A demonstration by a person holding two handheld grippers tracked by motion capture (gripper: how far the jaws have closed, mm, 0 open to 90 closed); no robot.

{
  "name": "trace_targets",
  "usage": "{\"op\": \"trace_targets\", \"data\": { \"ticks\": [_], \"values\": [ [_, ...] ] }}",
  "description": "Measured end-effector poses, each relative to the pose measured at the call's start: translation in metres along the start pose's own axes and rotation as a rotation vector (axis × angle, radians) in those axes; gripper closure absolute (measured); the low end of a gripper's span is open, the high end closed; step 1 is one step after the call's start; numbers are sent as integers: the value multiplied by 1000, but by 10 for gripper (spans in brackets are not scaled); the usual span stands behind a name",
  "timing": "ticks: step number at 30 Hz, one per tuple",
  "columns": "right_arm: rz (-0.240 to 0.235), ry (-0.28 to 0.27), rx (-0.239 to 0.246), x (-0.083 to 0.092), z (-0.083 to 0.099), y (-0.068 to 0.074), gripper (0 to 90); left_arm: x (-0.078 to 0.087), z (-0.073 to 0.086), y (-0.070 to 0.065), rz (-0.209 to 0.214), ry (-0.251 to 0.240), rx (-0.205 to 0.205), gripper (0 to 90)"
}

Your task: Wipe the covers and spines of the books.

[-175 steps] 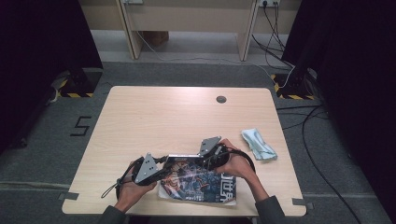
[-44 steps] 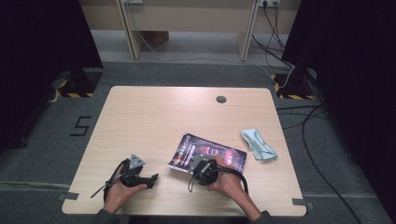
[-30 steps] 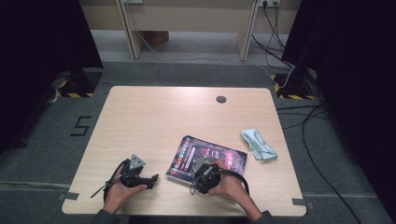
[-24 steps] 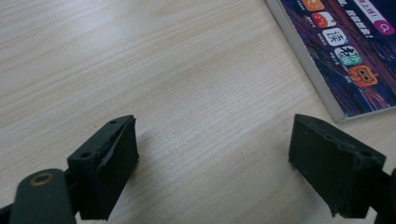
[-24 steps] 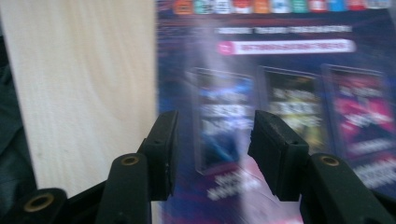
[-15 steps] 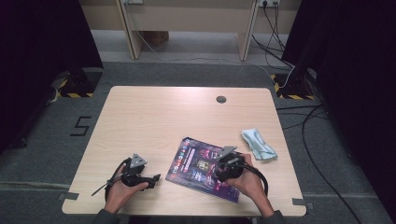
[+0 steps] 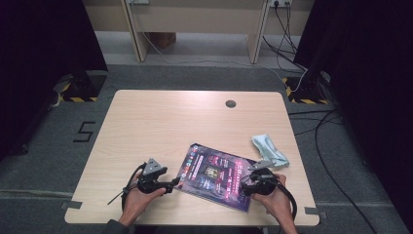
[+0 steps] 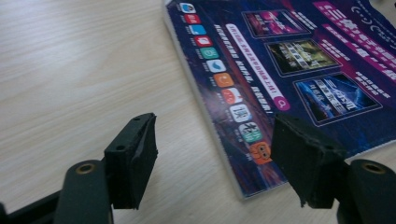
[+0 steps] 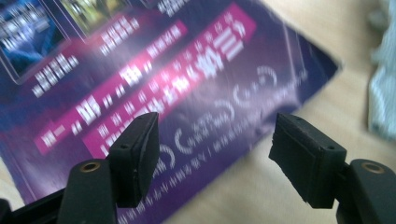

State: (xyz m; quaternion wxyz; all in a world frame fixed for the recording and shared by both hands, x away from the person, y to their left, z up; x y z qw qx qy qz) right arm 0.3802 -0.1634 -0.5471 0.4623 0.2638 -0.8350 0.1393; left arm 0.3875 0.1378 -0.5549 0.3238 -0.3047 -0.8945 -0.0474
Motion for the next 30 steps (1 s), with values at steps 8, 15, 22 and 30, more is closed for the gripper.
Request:
{"op": "trace_targets", "data": {
  "ticks": [8, 15, 22, 30],
  "values": [
    [-39, -17, -43, -8, 3, 4, 291, -10, 5, -17, 33, 50, -45, 367],
    [-63, -45, -51, -15, -2, 2, 275, -6, 12, -22, 48, 87, -39, 349],
    [-74, -36, -14, -28, -24, -2, 248, 5, 21, -26, 24, 132, -91, 344],
    [-13, -8, 18, -48, -59, -6, 228, 10, 28, -40, 3, 172, -148, 344]
  ]
}}
Point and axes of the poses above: each handheld gripper's, and its own axes: x roughly backward along the jaws, z roughly out of its underside, y roughly to its left, the point moved 8 cm from there along -x, roughly forward along the jaws, and after that the axes turned 3 degrees about -z, right-handed, at the moved point
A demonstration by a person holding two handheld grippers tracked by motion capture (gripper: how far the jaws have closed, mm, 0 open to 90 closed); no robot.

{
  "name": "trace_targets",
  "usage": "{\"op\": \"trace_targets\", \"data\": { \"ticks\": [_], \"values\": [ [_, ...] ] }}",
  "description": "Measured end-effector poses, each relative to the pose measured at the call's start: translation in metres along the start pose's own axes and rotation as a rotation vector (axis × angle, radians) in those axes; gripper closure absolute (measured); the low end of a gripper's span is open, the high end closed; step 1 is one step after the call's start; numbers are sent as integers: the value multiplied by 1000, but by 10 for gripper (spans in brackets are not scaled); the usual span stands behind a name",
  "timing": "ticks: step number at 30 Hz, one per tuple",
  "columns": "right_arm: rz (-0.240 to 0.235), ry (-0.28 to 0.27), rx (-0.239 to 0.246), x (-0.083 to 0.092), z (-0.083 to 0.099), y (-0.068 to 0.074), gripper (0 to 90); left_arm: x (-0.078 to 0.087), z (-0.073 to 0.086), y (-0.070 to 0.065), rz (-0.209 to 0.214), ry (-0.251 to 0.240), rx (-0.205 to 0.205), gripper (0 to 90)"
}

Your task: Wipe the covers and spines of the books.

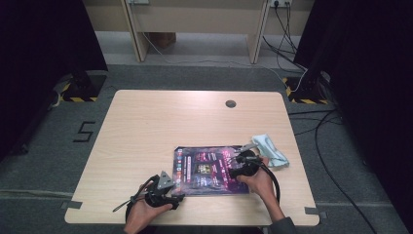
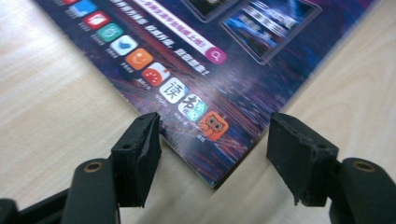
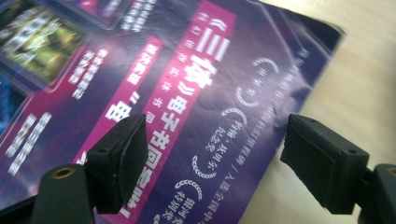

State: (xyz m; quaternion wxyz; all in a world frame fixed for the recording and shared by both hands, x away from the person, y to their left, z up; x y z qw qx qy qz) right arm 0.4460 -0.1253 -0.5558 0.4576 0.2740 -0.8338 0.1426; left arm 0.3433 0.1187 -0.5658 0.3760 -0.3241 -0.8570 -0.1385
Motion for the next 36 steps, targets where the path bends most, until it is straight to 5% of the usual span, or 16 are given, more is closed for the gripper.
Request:
{"op": "trace_targets", "data": {
  "ticks": [4, 8, 13, 23, 29, 32, 36],
  "values": [
    [47, -36, 3, -10, -17, -7, 256, 2, 2, -13, 30, 7, -18, 347],
    [28, -49, 30, -13, -25, -12, 308, 2, 0, -20, 65, -5, -13, 358],
    [-7, -68, 36, 4, -12, -10, 299, 2, 0, -21, 99, -10, 4, 371],
    [-46, -54, 47, 37, 35, 7, 324, 1, 0, -41, 155, -11, -73, 383],
    [-68, -34, 91, 26, 37, 24, 325, -1, -4, -50, 201, -30, -75, 392],
    [-31, -27, 117, 20, 33, 23, 306, -4, -7, -54, 221, -38, -90, 387],
    [-37, -24, 114, 18, 30, 19, 297, 2, -19, -44, 228, -113, -79, 395]
  ]
}}
Point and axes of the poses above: each handheld gripper's, and its own axes: x roughly backward along the jaws, z roughly out of its underside, y roughly to its left, the point moved 8 cm from there along -x, roughly forward along the jaws, and after that the axes turned 3 degrees about -z, right-handed, at the moved point
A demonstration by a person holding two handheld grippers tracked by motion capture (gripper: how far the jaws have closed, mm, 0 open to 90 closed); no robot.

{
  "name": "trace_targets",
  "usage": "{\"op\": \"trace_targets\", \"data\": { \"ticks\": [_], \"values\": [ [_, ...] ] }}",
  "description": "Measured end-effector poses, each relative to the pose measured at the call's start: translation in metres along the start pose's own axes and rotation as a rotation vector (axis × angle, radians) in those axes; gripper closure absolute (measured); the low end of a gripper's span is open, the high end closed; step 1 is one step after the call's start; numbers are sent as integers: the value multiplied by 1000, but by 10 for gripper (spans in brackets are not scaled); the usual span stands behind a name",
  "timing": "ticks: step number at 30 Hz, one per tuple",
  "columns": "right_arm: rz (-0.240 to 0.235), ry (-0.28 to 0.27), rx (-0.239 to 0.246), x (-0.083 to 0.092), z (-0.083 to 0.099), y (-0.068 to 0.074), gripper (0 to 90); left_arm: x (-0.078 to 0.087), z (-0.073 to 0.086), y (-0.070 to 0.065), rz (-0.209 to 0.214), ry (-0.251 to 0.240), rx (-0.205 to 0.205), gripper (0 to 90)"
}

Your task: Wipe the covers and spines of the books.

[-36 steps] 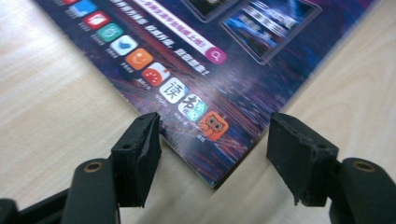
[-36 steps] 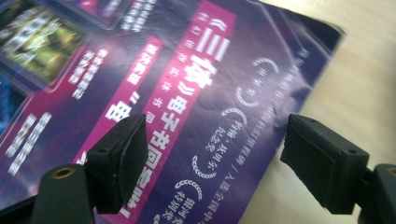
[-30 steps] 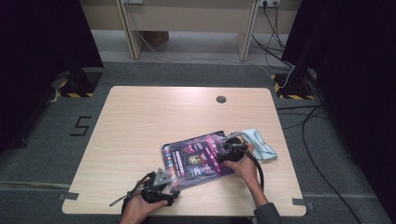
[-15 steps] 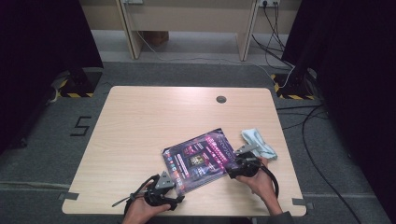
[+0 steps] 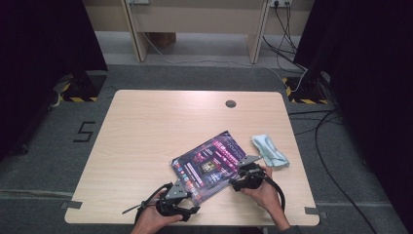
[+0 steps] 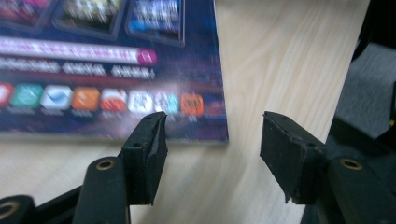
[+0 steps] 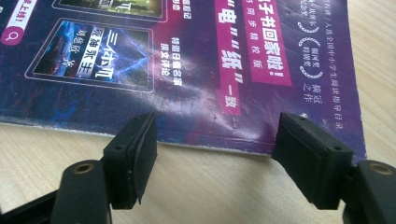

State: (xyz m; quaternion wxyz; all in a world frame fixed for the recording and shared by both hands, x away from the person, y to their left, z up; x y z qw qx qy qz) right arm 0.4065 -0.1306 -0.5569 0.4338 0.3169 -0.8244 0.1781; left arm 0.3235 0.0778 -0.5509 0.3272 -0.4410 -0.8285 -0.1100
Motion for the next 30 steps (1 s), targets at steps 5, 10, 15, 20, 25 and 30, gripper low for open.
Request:
{"op": "trace_targets", "data": {
  "ticks": [5, 10, 15, 20, 25, 30],
  "values": [
    [10, -1, 1, 0, 0, 0, 295, 11, -16, 66, -180, -52, 109, 368],
    [13, -5, 0, 0, 0, -1, 280, 4, -15, 112, -259, -40, 186, 344],
    [13, -6, -1, -1, 0, -2, 271, -6, -17, 122, -254, -29, 175, 332],
    [14, -6, -4, -1, 0, -1, 268, -10, -15, 128, -271, -16, 146, 360],
    [21, -3, 19, -2, 0, -1, 266, -12, -15, 137, -301, -16, 127, 342],
    [19, -3, 20, -2, 0, -1, 265, -16, -18, 138, -259, -28, 132, 384]
  ]
}}
Point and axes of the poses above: each handheld gripper's, and its own axes: x roughly backward along the jaws, z roughly out of its underside, y roughly to its left, the point moved 8 cm from there along -x, roughly forward along the jaws, and after that the axes turned 3 degrees about -z, right-handed, at the moved point
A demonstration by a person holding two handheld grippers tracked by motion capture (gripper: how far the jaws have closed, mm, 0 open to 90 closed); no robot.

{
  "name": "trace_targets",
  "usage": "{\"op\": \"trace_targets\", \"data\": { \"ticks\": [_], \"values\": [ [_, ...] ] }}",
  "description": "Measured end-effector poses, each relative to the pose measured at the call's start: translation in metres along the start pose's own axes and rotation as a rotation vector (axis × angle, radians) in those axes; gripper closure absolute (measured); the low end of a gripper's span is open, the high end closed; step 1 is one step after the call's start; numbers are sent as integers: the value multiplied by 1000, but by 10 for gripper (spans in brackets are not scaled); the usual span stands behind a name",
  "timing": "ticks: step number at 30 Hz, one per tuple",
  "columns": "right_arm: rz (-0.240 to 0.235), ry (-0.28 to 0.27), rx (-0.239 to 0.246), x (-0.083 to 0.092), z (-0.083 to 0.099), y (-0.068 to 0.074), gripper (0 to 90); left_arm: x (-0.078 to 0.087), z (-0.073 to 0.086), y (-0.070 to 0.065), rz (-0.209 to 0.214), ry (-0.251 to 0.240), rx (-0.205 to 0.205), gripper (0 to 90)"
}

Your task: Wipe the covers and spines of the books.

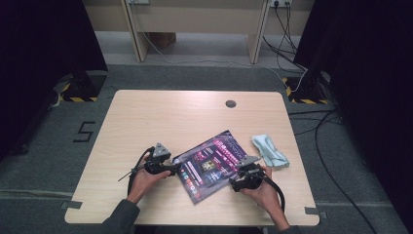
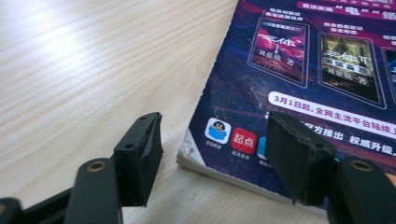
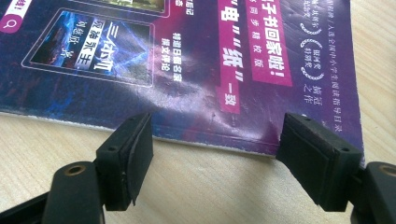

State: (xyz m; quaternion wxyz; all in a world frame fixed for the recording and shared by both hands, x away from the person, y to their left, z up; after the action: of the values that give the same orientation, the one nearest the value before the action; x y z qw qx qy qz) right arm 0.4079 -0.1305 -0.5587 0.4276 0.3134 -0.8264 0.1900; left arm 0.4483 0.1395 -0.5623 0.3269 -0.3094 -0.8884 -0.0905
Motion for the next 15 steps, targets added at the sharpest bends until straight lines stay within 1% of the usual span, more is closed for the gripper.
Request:
{"op": "trace_targets", "data": {
  "ticks": [1, 3, 4, 6, 8, 9, 11, 12, 13, 15],
  "values": [
    [-1, 0, -1, 0, 0, 0, 264, 1, 0, -1, -2, -1, -22, 454],
    [-1, -3, 3, 0, -1, -1, 260, 3, 2, -4, -13, 10, -31, 455],
    [0, -1, 4, -1, -1, -3, 253, 5, 4, -6, -12, 19, -33, 455],
    [-4, 3, -36, -3, -1, -7, 243, 10, 8, -8, 2, 33, -29, 455],
    [-7, -2, -68, -5, -2, -13, 242, 16, 15, -12, 22, 36, -2, 456],
    [-3, -5, -81, -6, -4, -16, 243, 19, 18, -14, 30, 37, 6, 455],
    [11, -9, -100, -9, -8, -21, 243, 26, 24, -20, 38, 51, 7, 457],
    [18, -9, -104, -11, -11, -24, 245, 30, 26, -23, 34, 60, -3, 457],
    [27, -6, -109, -13, -14, -25, 252, 34, 29, -27, 27, 67, -2, 457],
    [44, -7, -108, -17, -21, -29, 282, 39, 34, -32, 34, 73, 25, 456]
  ]
}}
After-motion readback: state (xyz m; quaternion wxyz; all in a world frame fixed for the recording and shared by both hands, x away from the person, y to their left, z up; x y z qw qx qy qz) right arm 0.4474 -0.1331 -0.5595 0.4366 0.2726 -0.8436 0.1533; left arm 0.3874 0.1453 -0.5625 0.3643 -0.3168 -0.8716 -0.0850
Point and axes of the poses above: each handheld gripper's, and its own axes: x roughly backward along the jaws, z roughly out of its underside, y roughly to its left, the point moved 8 cm from there along -x, roughly forward along the jaws, and after that the axes turned 3 degrees about -z, right-handed, at the moved point
